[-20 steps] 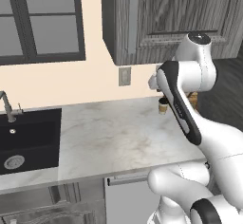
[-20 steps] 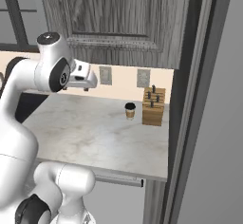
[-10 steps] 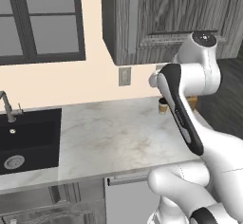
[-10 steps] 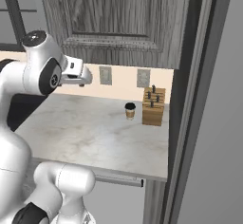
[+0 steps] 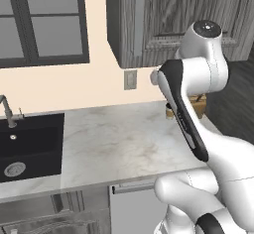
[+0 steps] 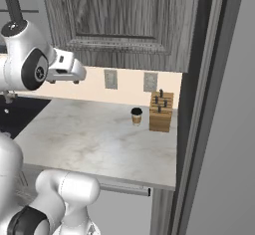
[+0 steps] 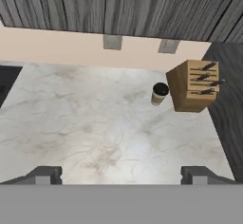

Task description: Pick the sponge and spray from the cabinet and place them on the counter.

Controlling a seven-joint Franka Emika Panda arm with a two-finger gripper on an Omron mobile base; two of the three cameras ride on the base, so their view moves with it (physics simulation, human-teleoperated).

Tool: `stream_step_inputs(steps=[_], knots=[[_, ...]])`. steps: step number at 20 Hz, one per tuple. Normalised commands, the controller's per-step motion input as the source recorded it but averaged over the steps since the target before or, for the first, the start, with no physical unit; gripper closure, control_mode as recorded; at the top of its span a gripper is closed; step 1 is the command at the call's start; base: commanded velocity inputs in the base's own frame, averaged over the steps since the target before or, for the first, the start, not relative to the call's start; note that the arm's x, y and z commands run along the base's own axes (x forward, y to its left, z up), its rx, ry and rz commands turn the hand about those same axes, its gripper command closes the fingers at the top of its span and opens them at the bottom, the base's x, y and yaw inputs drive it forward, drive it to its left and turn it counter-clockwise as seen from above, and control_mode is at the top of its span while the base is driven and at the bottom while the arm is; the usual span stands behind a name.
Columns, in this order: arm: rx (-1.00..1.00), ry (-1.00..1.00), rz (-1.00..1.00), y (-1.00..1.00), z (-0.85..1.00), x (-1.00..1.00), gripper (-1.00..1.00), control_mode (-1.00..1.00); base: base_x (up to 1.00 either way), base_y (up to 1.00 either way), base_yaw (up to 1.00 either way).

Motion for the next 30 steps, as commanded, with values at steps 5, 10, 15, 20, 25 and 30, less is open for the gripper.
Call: stream_step_inputs(steps=[5, 10, 15, 20, 25, 30], knots=[[-0.07, 0.00, -0.01, 0.45, 0.27, -0.05, -1.00, -1.00, 0.00, 0.00, 0.00], [-0.07, 0.00, 0.00, 0.42, 0.26, 0.00, -1.00, -1.00, 0.00, 0.00, 0.00], [-0.03, 0.00, 0.00, 0.36, 0.17, 0.07, -1.00, -1.00, 0.00, 0.00, 0.00], [0.02, -0.05, -0.02, 0.09, 0.11, 0.01, -1.00, -1.00, 0.00, 0.00, 0.00], [0.02, -0.02, 0.00, 0.10, 0.15, 0.19, -1.00, -1.00, 0.00, 0.00, 0.00], [0.00, 0.00, 0.00, 0.11, 0.12, 0.30, -1.00, -1.00, 0.00, 0.00, 0.00]])
